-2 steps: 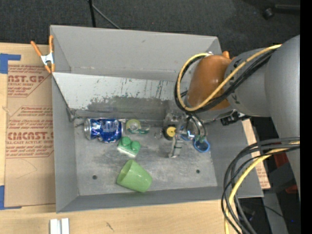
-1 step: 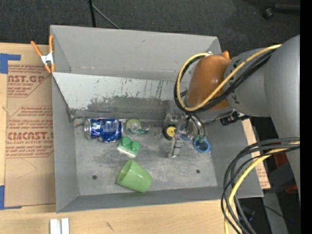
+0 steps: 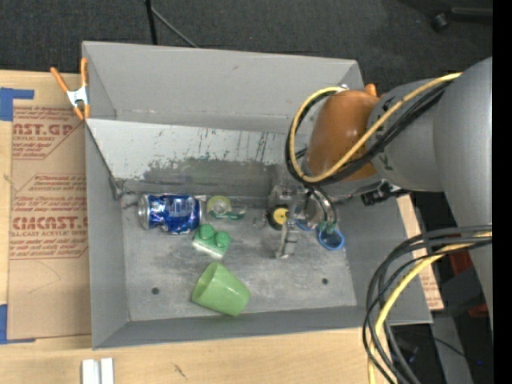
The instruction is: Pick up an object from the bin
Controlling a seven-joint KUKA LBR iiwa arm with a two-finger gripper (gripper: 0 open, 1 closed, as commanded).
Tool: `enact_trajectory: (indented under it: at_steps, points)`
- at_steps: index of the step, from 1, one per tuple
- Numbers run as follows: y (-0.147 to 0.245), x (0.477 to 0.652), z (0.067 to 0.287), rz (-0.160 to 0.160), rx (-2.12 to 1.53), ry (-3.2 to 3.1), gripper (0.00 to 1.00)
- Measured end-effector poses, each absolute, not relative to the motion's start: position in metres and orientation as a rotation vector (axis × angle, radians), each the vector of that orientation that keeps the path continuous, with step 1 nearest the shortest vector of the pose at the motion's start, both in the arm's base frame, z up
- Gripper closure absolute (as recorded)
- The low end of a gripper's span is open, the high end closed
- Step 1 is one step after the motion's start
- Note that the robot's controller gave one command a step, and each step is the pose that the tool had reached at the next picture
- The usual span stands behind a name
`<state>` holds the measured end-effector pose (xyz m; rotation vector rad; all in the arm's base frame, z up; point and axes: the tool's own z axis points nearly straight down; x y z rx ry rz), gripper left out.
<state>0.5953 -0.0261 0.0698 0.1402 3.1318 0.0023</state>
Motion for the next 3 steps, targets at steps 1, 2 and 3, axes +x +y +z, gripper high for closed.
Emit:
enact_trajectory:
  at_steps: [1,2,3]
  points:
    - [-0.026,0.596,0.070,0.003,0.140,3.130,0.00]
    - [-0.026,0.596,0.070,0.003,0.140,3.130,1.00]
    - [-0.025,0.596,0.084,0.001,0.139,3.136,1.00]
